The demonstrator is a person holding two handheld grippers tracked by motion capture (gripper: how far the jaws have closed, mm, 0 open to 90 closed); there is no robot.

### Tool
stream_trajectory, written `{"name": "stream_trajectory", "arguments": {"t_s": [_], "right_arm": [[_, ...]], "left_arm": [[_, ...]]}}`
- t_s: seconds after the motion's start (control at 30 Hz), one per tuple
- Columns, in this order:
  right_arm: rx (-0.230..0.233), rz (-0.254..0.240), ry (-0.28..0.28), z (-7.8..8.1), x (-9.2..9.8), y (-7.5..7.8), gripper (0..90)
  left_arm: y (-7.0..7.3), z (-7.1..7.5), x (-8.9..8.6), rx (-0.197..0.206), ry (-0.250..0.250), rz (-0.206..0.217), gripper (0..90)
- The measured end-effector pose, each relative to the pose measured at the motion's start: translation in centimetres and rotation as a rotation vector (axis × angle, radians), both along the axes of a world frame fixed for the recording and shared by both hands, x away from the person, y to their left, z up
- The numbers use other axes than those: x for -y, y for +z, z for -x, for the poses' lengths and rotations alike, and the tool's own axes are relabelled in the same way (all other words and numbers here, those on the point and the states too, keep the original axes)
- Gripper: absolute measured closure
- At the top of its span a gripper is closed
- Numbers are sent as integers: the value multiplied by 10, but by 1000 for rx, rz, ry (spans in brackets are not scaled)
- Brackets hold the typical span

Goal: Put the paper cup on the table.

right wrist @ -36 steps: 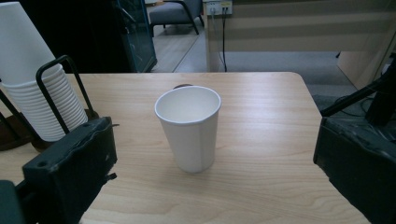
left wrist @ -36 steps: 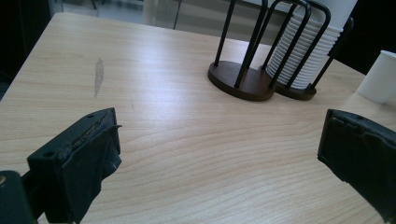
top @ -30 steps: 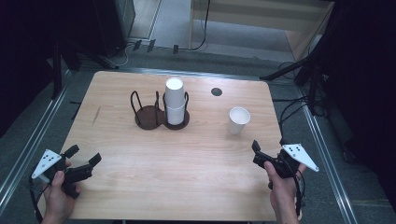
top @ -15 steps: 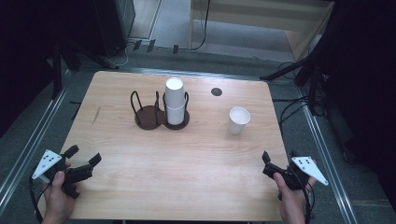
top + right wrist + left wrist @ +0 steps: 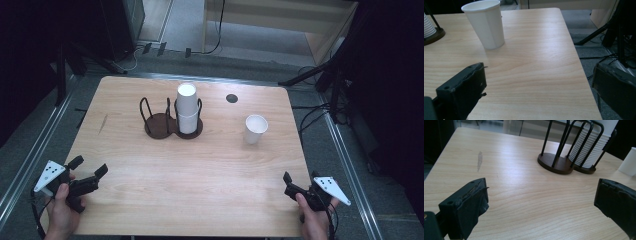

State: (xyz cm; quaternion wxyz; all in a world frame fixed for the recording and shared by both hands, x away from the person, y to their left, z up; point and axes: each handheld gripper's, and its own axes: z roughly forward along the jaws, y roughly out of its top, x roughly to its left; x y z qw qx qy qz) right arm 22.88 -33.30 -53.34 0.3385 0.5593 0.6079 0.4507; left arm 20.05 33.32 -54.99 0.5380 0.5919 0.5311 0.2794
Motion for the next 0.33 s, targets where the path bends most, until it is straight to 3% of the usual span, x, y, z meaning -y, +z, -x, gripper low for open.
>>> {"name": "stream_trajectory", "arguments": {"t_s": [0.33], "right_arm": [[0, -34, 8, 3, 5, -8, 0]], "left_arm": [[0, -1, 1, -2, -9, -4, 0]]}}
